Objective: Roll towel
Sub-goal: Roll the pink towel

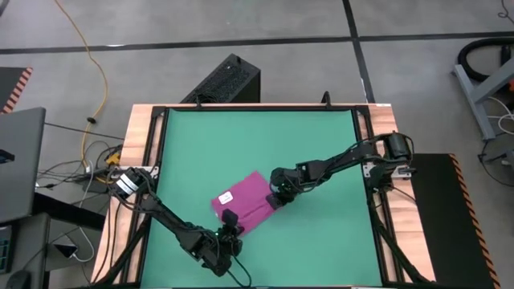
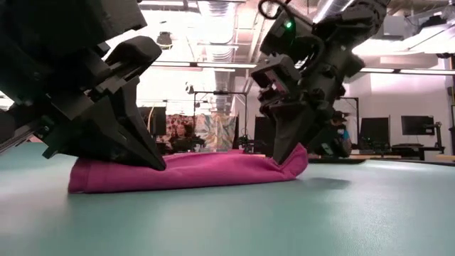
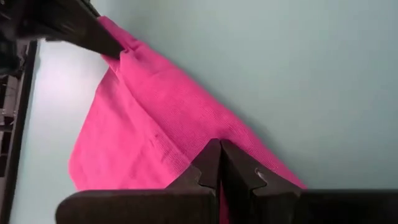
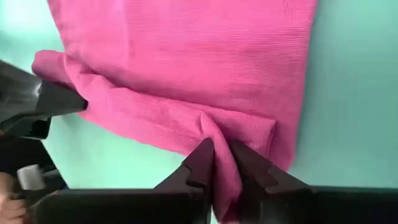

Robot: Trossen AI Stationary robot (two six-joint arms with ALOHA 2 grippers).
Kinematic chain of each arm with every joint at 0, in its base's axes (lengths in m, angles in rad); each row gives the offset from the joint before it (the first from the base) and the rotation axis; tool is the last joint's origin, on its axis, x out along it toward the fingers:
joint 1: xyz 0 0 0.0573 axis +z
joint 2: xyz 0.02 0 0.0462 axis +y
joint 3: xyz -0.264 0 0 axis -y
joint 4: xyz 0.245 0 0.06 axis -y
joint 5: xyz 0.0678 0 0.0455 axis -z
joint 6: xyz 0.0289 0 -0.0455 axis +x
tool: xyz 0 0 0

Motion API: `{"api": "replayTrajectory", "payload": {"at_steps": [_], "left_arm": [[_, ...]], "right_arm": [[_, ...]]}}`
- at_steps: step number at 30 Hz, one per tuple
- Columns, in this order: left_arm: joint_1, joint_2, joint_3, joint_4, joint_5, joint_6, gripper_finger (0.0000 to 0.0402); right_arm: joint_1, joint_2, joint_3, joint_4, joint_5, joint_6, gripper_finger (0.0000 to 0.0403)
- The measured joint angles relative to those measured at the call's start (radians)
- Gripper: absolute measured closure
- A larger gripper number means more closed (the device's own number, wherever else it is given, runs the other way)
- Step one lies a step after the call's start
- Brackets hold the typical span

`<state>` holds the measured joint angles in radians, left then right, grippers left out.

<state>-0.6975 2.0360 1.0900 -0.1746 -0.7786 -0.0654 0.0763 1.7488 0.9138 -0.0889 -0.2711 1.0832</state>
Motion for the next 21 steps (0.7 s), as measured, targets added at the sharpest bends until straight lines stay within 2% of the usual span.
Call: {"api": "replayTrajectory", "payload": {"at_steps": [4, 14, 21], "left_arm": [[0.0, -0.002, -0.038, 0.018, 0.003, -0.048, 0.0401], [0.0, -0.002, -0.048, 0.02, 0.016, -0.071, 0.0401], [0.0, -0.002, -0.048, 0.013, 0.02, -0.077, 0.0401]], "right_arm": [[0.017, -0.001, -0.001, 0.012, 0.013, -0.014, 0.0305], [-0.003, -0.003, 0.0, 0.021, 0.025, -0.034, 0.0209], [-0.041, -0.042, 0.0, 0.01, 0.066, -0.098, 0.0193]]}}
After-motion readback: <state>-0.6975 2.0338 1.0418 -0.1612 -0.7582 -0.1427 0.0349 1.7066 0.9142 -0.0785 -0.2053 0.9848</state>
